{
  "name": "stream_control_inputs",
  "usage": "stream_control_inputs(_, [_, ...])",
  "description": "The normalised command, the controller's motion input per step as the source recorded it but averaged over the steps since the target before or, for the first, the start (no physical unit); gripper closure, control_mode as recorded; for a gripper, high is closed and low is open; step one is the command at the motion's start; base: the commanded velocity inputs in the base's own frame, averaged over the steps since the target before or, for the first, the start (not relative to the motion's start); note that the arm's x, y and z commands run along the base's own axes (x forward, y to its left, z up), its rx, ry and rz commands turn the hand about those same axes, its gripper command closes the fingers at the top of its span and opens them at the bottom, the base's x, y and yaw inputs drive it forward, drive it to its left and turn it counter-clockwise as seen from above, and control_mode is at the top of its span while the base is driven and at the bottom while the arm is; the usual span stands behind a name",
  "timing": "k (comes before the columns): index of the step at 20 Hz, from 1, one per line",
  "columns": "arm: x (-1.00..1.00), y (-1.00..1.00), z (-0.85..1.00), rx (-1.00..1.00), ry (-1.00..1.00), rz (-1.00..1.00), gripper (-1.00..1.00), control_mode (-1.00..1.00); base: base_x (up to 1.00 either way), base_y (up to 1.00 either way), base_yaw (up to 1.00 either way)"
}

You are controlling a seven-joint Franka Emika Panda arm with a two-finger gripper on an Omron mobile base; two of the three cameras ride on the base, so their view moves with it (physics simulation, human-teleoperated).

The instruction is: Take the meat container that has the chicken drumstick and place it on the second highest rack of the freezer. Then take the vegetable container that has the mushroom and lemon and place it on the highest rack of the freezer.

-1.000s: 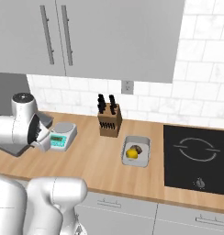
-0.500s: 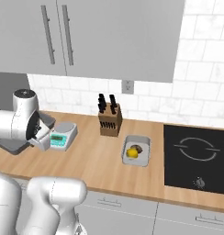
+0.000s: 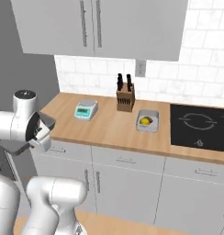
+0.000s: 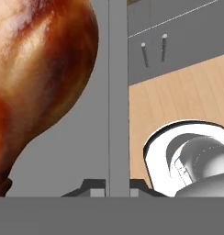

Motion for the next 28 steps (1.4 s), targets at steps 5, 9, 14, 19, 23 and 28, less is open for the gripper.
stream_control_inputs(5, [0.0, 0.0, 0.0, 0.0, 0.0, 0.0, 1.0, 1.0, -1.0, 0.52, 0.13])
stream_control_inputs(9, [0.0, 0.0, 0.0, 0.0, 0.0, 0.0, 1.0, 1.0, -1.0, 0.34, 0.24])
stream_control_inputs(14, [0.0, 0.0, 0.0, 0.0, 0.0, 0.0, 1.0, 1.0, -0.95, 0.18, 0.33])
stream_control_inputs(19, [0.0, 0.0, 0.0, 0.0, 0.0, 0.0, 1.0, 1.0, -0.42, 0.65, 0.39])
stream_control_inputs(23, [0.0, 0.0, 0.0, 0.0, 0.0, 0.0, 1.0, 1.0, 0.0, 0.98, 0.51])
stream_control_inputs(28, [0.0, 0.0, 0.0, 0.0, 0.0, 0.0, 1.0, 1.0, 0.45, 0.9, 0.41])
